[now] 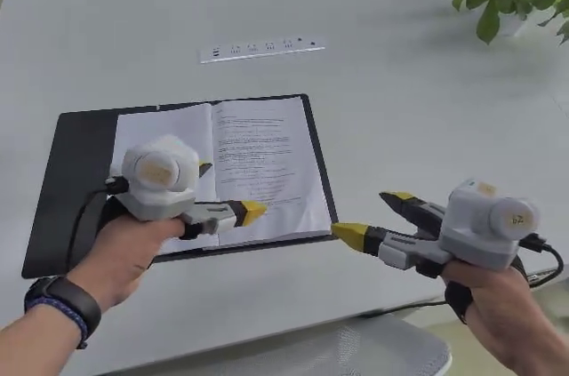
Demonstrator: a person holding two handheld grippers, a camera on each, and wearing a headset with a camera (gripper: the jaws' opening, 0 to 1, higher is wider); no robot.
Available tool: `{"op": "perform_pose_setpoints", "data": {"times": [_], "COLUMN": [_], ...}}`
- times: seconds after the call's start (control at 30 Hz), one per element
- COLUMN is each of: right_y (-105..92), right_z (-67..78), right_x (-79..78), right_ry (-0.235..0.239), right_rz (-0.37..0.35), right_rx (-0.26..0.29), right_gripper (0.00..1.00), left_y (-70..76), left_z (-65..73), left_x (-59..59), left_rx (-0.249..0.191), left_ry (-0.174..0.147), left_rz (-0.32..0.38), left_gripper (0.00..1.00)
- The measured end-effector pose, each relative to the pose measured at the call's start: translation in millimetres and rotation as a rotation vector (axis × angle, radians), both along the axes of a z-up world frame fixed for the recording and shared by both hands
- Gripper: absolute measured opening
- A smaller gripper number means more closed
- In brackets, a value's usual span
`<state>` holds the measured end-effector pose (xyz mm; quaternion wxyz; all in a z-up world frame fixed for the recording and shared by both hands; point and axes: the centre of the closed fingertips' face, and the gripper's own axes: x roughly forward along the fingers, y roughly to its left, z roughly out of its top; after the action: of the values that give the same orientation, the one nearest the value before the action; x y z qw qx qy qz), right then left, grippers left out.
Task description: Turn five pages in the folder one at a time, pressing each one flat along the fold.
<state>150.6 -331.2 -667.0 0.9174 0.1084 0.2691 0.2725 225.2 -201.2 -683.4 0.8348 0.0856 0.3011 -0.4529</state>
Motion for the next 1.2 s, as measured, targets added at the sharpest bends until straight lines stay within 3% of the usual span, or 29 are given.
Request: {"op": "perform_pose_setpoints", "data": {"times": [0.27,0.6,0.87,0.97,1.07,1.2], "right_y": [2.5,1.8,1.5,1.8,0.9,0.9], "right_z": [-6.4,-7.6,-10.4,-11.5,-11.9,-14.6], "right_x": [-2.5,-3.3,-3.1,-2.9,-1.8,-0.3], "right_ry": [0.020,0.028,0.039,0.046,0.047,0.053], "right_rz": [0.024,0.028,0.040,0.044,0.041,0.039], "right_rx": [-0.026,-0.028,-0.030,-0.029,-0.027,-0.020], "right_gripper": [0.72,0.74,0.75,0.76,0.75,0.75], "left_y": [-34.3,-65.7,-80.2,-79.6,-78.3,-77.0], "left_z": [-30.6,-65.8,-86.4,-95.0,-96.6,-95.1], "left_x": [2.9,0.1,-2.6,-4.4,-3.0,0.6], "left_rx": [0.030,0.089,0.116,0.154,0.166,0.150], "left_ry": [0.033,0.063,0.086,0.081,0.076,0.083], "left_rz": [-0.063,-0.125,-0.147,-0.161,-0.159,-0.137], "left_gripper": [0.68,0.67,0.68,0.68,0.66,0.64]}}
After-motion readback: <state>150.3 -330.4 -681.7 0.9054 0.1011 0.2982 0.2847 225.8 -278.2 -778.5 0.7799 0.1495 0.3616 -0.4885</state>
